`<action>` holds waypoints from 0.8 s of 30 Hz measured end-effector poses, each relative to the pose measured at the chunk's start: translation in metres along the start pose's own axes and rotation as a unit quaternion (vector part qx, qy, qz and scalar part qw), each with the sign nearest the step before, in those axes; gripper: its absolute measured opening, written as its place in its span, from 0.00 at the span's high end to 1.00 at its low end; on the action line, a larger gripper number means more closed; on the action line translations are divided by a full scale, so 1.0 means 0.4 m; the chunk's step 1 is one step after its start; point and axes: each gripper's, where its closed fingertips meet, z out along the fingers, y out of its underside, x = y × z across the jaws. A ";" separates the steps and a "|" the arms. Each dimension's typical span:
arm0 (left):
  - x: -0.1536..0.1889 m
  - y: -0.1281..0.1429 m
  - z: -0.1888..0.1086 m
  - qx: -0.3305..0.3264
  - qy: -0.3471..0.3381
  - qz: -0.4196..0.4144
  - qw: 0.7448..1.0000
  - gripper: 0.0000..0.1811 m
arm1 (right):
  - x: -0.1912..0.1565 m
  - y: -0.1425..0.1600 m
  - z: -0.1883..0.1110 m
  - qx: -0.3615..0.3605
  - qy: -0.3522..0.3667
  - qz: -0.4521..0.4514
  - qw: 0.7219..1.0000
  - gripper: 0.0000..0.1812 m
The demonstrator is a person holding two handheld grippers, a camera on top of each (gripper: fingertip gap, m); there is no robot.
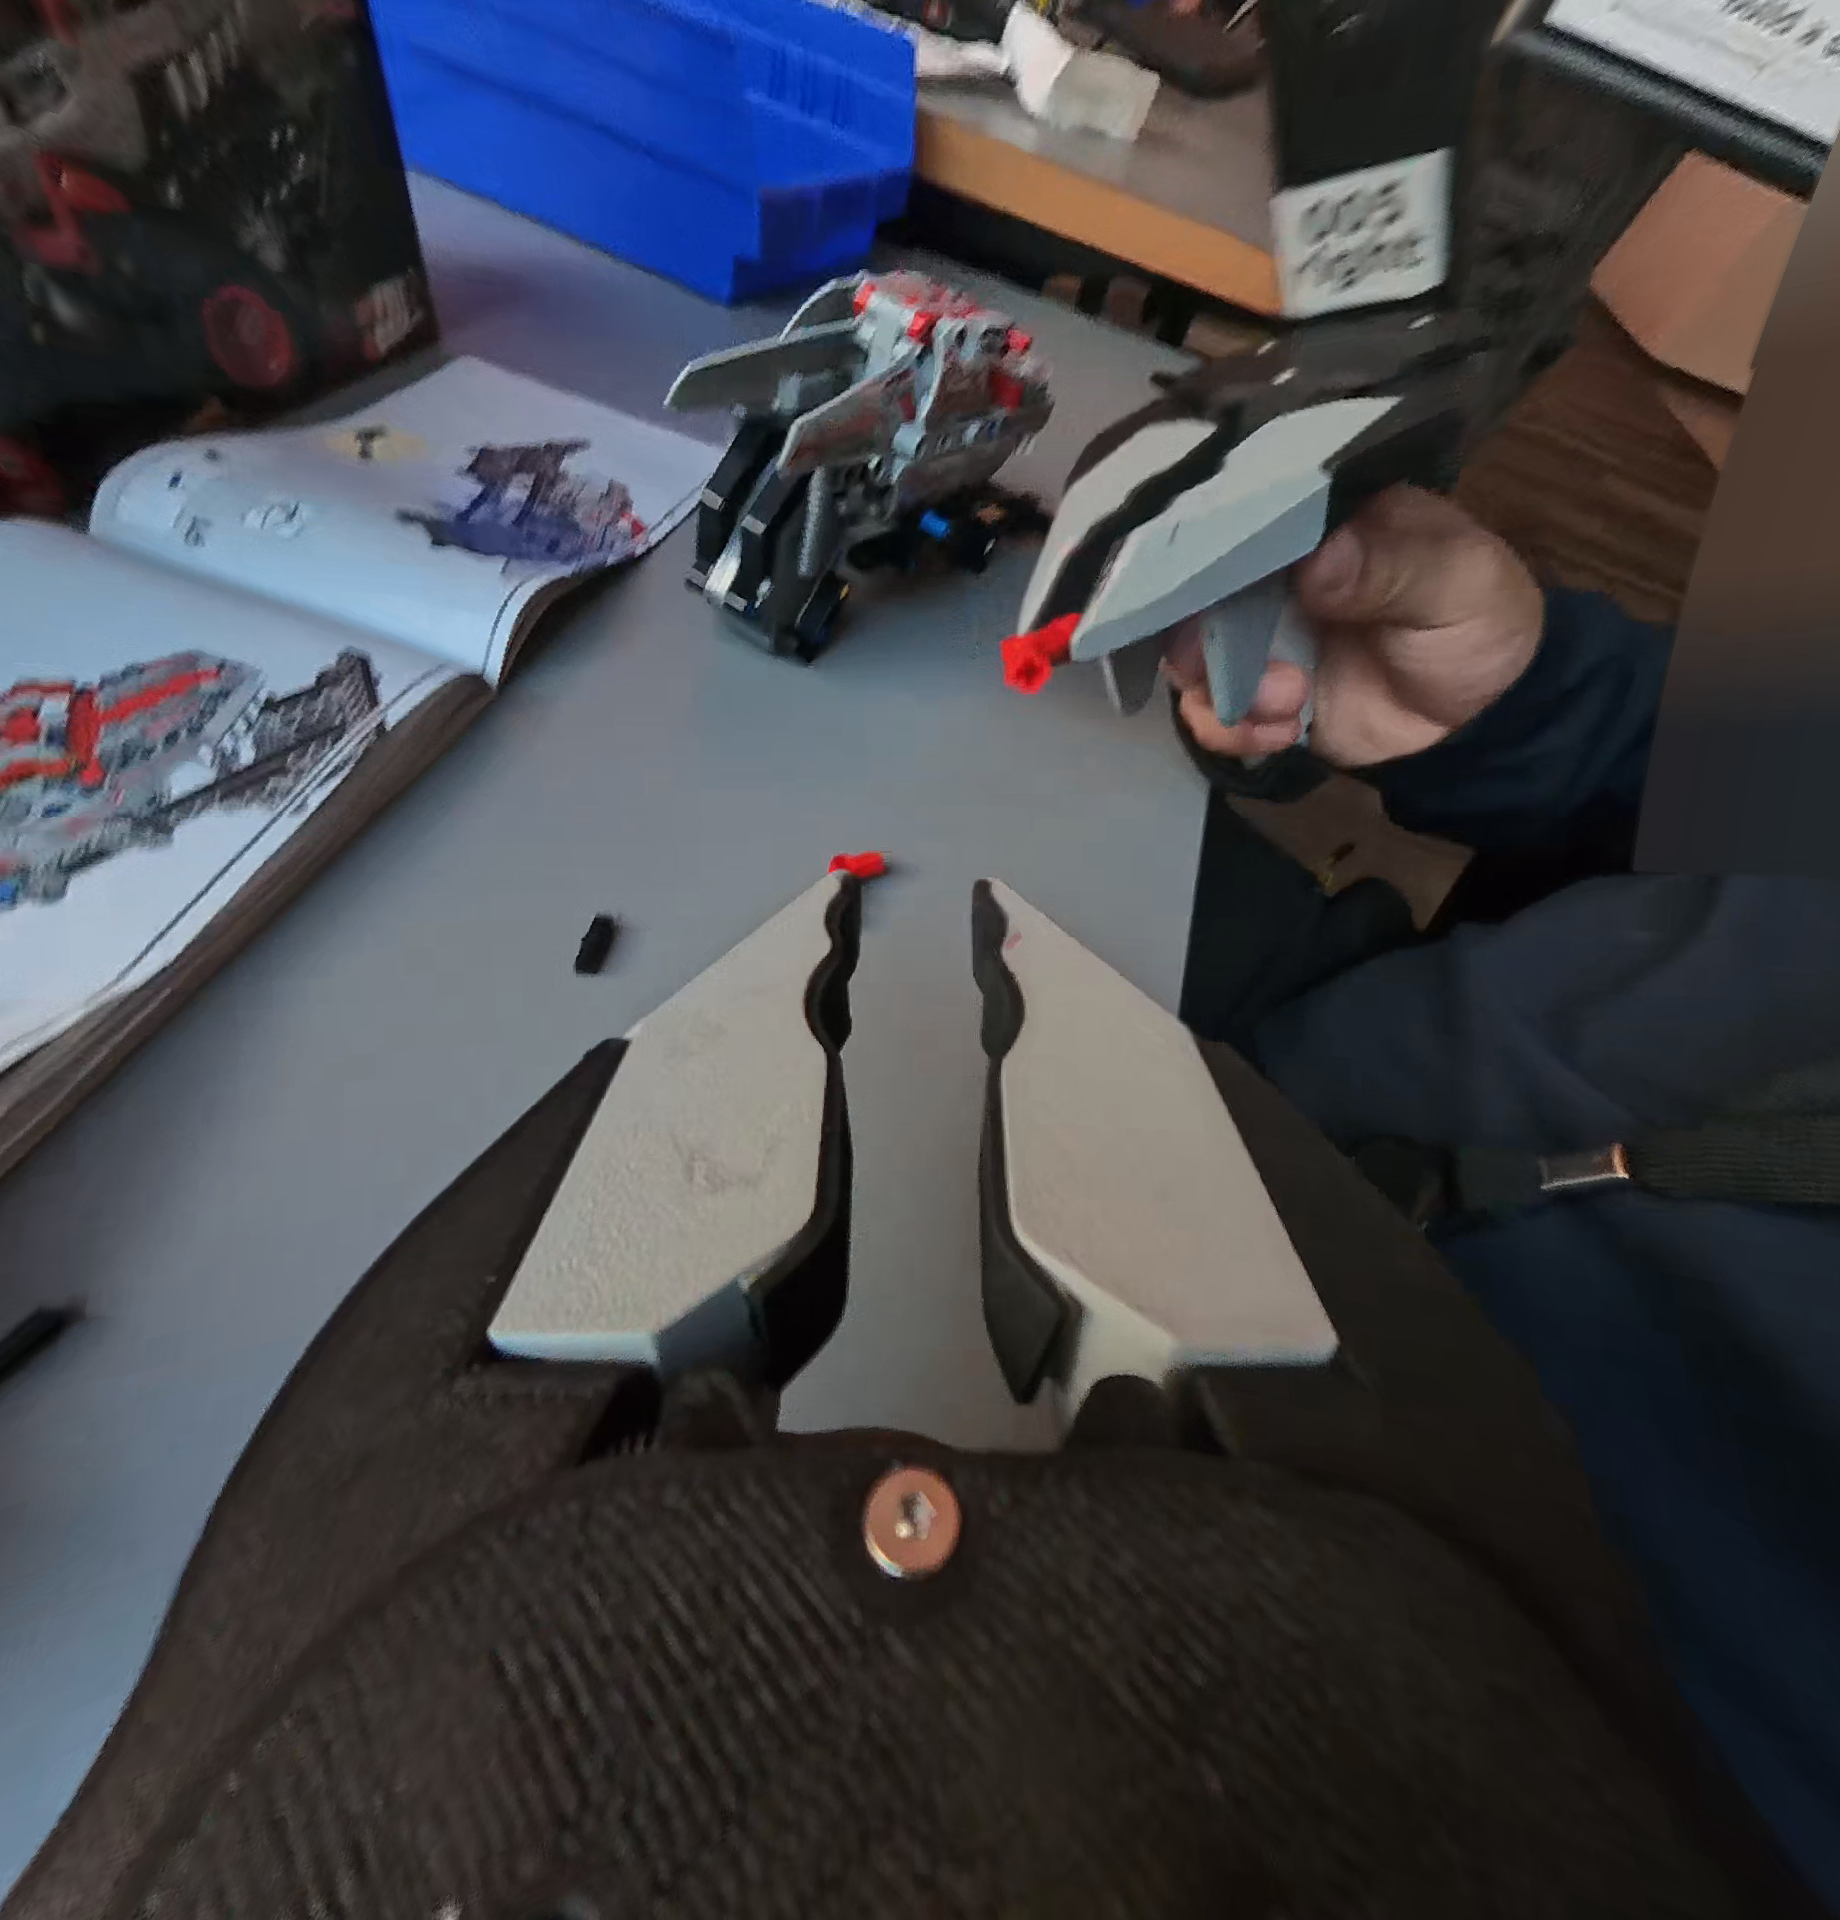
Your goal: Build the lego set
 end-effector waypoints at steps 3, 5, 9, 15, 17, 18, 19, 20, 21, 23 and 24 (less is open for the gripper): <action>0.035 -0.033 0.018 0.038 0.021 0.041 0.998 0.90 | -0.043 -0.016 0.014 0.035 -0.057 0.037 0.997 0.97; 0.057 -0.058 0.020 0.069 0.037 0.051 0.996 0.90 | -0.069 -0.016 0.028 0.041 -0.086 0.050 0.994 0.98; 0.104 -0.123 -0.015 0.154 0.075 0.066 0.983 0.95 | -0.109 -0.038 0.035 0.074 -0.156 0.113 0.978 0.98; 0.116 -0.141 -0.041 0.185 0.098 0.065 0.976 0.94 | -0.125 -0.042 0.042 0.078 -0.202 0.166 0.962 0.97; 0.121 -0.143 -0.046 0.192 0.106 0.070 0.973 0.93 | -0.129 -0.045 0.046 0.082 -0.220 0.188 0.954 0.97; 0.121 -0.144 -0.048 0.194 0.107 0.071 0.973 0.92 | -0.129 -0.045 0.049 0.083 -0.225 0.196 0.951 0.98; 0.119 -0.144 -0.049 0.194 0.107 0.070 0.973 0.92 | -0.129 -0.045 0.053 0.084 -0.228 0.204 0.948 0.97; 0.117 -0.145 -0.052 0.196 0.110 0.069 0.972 0.93 | -0.131 -0.046 0.055 0.084 -0.234 0.211 0.945 0.97; 0.116 -0.147 -0.057 0.203 0.114 0.066 0.970 0.94 | -0.134 -0.047 0.058 0.083 -0.242 0.217 0.942 0.98; 0.114 -0.152 -0.066 0.215 0.125 0.057 0.967 0.96 | -0.140 -0.047 0.065 0.080 -0.255 0.230 0.936 0.98; 0.112 -0.154 -0.070 0.219 0.131 0.049 0.966 0.96 | -0.142 -0.049 0.068 0.081 -0.260 0.236 0.933 0.97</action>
